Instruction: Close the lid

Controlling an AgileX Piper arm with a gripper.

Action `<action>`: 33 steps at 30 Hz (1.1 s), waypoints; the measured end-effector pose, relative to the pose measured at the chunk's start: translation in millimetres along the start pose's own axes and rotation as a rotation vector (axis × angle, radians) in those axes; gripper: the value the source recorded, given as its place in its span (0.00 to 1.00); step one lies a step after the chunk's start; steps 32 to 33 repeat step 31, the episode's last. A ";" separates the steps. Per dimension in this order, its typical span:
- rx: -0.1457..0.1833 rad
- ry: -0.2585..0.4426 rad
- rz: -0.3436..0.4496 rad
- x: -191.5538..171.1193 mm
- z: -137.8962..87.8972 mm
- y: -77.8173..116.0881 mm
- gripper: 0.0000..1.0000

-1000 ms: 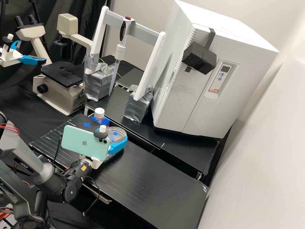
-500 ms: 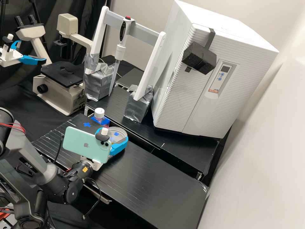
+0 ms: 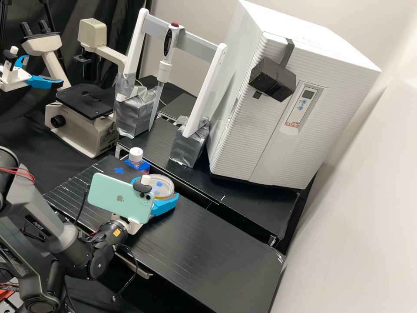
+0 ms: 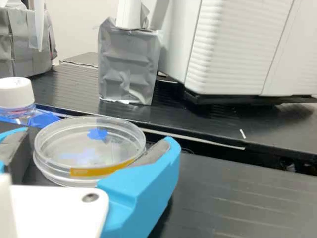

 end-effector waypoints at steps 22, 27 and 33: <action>0.172 0.281 0.268 -5.7 -57.6 19.0 1.00; 0.282 0.334 0.272 -1.7 -64.3 16.9 1.00; 0.305 0.345 0.247 0.8 -65.9 13.6 1.00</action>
